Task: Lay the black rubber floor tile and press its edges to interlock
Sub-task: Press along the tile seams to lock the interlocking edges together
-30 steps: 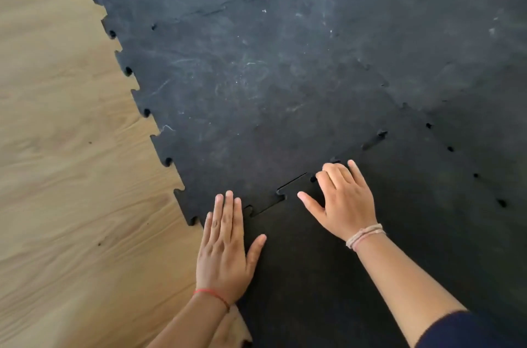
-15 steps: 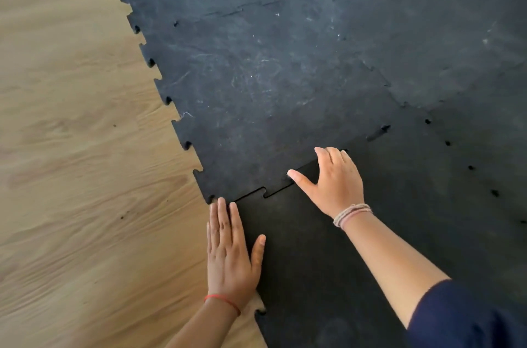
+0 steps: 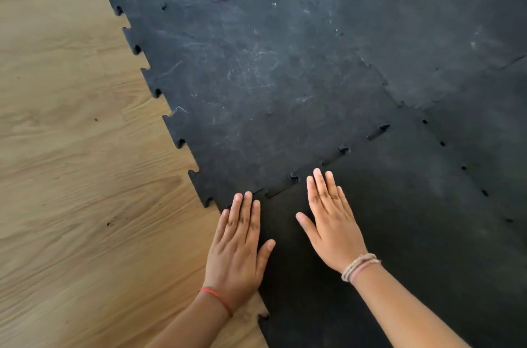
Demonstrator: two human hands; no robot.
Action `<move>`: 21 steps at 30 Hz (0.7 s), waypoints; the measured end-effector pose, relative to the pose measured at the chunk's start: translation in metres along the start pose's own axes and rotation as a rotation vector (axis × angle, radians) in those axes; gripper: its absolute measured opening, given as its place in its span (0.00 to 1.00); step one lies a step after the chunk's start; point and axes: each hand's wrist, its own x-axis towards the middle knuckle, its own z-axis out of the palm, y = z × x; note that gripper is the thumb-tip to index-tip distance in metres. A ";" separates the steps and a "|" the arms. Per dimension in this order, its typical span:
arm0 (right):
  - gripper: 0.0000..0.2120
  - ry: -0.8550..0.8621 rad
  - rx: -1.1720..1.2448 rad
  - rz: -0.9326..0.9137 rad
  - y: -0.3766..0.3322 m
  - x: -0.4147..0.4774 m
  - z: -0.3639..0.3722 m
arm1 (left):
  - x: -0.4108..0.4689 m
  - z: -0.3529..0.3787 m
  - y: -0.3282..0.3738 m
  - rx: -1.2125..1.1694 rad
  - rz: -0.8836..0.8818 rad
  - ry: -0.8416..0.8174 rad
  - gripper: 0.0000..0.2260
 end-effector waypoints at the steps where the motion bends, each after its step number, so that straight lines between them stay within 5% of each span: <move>1: 0.32 -0.027 -0.030 -0.040 0.004 0.002 -0.004 | 0.000 -0.001 -0.003 0.007 0.052 -0.017 0.27; 5: 0.38 -0.183 -0.141 -0.174 0.011 0.010 -0.021 | 0.004 -0.006 -0.013 0.047 0.216 -0.081 0.27; 15: 0.42 -0.400 -0.118 -0.243 0.007 0.026 -0.038 | 0.013 -0.014 -0.012 0.075 0.240 -0.199 0.29; 19: 0.44 -0.327 0.005 -0.194 0.019 0.013 -0.030 | 0.016 -0.021 -0.009 0.080 0.257 -0.236 0.31; 21: 0.52 -0.267 0.064 -0.016 0.024 0.004 -0.025 | 0.034 -0.019 -0.003 0.094 0.324 -0.252 0.30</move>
